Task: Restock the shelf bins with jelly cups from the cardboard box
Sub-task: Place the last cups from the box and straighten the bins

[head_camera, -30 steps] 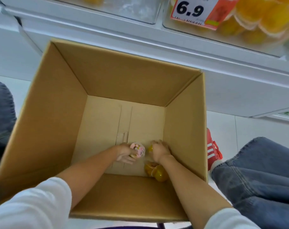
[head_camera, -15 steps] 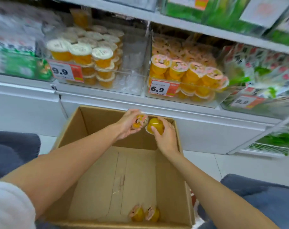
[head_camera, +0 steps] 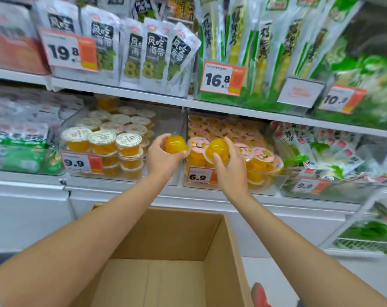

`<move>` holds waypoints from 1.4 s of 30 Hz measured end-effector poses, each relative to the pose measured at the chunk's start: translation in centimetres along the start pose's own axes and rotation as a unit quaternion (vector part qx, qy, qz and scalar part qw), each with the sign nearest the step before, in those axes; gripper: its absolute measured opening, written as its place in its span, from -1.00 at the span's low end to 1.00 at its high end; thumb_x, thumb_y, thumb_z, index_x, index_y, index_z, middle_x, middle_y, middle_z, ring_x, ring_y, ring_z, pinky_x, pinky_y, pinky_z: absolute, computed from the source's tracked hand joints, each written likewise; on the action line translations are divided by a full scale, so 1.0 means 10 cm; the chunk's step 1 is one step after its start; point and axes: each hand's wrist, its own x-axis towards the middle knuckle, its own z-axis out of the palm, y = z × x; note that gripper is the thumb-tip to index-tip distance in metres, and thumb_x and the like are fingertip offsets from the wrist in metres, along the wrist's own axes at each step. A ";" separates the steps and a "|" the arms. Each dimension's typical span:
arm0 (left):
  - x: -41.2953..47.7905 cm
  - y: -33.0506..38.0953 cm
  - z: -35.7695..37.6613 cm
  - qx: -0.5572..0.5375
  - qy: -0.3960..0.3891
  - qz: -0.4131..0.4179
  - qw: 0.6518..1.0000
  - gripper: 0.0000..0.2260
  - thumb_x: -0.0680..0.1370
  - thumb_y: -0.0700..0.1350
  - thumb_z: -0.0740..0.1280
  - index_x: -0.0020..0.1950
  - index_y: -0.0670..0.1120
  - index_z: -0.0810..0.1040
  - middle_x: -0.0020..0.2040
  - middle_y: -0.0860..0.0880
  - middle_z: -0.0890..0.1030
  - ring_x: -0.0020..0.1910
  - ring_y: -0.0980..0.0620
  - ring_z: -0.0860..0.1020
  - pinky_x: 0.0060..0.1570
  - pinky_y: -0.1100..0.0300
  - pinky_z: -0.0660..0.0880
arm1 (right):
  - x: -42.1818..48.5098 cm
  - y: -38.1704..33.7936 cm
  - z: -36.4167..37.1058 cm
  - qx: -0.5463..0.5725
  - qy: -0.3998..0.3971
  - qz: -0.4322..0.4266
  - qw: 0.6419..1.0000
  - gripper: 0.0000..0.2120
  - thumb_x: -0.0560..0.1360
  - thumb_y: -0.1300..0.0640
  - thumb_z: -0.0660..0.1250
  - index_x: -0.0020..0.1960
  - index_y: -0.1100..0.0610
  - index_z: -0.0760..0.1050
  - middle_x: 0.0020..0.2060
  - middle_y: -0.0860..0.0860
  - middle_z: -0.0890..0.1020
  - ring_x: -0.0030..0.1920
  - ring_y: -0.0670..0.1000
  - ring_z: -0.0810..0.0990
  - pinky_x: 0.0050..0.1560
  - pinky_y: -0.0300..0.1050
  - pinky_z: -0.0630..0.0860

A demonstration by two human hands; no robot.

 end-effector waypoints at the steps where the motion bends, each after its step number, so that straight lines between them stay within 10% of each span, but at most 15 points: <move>1: 0.10 -0.03 0.03 0.004 0.008 -0.001 1.000 -0.42 0.30 -0.16 0.60 0.27 0.00 0.50 0.16 0.01 0.58 0.12 0.04 0.56 0.08 0.16 0.53 | 0.12 0.00 0.03 -0.005 -0.001 0.002 1.000 -0.50 0.61 0.08 0.22 0.51 0.09 0.21 0.45 0.02 0.33 0.46 0.01 0.23 0.45 -0.10 0.16; 10: 1.02 -0.29 0.35 -0.034 0.047 0.003 0.998 -0.40 0.33 -0.15 0.59 0.32 0.01 0.47 0.14 0.05 0.57 0.10 0.07 0.54 0.14 0.17 0.50 | 1.25 0.06 0.51 -0.077 -0.036 0.020 0.996 -0.49 0.62 0.08 0.21 0.52 0.17 0.19 0.44 0.11 0.35 0.46 0.09 0.26 0.41 -0.13 0.18; 15: 1.42 -0.33 0.53 -0.108 0.028 -0.030 0.993 -0.74 0.43 -0.39 0.41 -0.14 -0.07 0.44 -0.18 -0.02 0.49 -0.11 -0.01 0.44 -0.26 0.31 0.45 | 1.69 0.24 0.78 -0.084 -0.061 0.054 0.993 -0.50 0.61 0.08 0.23 0.51 0.11 0.22 0.40 0.11 0.41 0.40 0.12 0.37 0.28 -0.18 0.29; 20: 1.66 -0.44 0.56 -0.144 0.036 -0.028 0.989 -0.67 0.42 -0.40 0.42 0.11 -0.16 0.48 -0.11 -0.01 0.53 -0.20 0.09 0.49 -0.32 0.39 0.47 | 2.06 0.29 1.05 -0.168 -0.078 0.048 0.982 -0.49 0.62 0.06 0.20 0.53 0.09 0.18 0.45 0.13 0.34 0.41 0.15 0.34 0.35 -0.11 0.26; 26: 1.73 -0.55 0.55 -0.080 0.055 0.007 0.995 -0.41 0.35 -0.23 0.54 0.34 -0.15 0.43 0.11 -0.01 0.56 0.04 0.06 0.55 0.08 0.23 0.50 | 2.29 0.33 1.18 -0.178 -0.081 0.037 0.980 -0.56 0.58 0.11 0.25 0.42 0.17 0.29 0.31 0.15 0.47 0.31 0.14 0.45 0.19 -0.15 0.36; 36: 1.64 -0.39 0.58 -0.143 0.024 -0.033 0.989 -0.47 0.30 -0.25 0.59 0.13 0.07 0.44 0.14 -0.02 0.59 0.01 -0.01 0.61 -0.41 0.40 0.47 | 2.46 0.32 1.28 -0.194 -0.093 0.057 0.975 -0.49 0.57 -0.01 0.25 0.45 0.12 0.24 0.38 0.10 0.41 0.36 0.14 0.41 0.32 -0.02 0.38; 42: 1.58 -0.33 0.54 -0.176 0.037 -0.024 0.983 -0.49 0.33 -0.26 0.57 0.11 0.01 0.38 -0.07 0.13 0.52 -0.15 0.17 0.54 -0.38 0.52 0.42 | 2.24 0.22 1.18 -0.137 -0.059 -0.009 0.989 -0.62 0.54 0.08 0.30 0.34 0.10 0.43 0.29 0.07 0.52 0.26 0.09 0.49 0.26 -0.09 0.43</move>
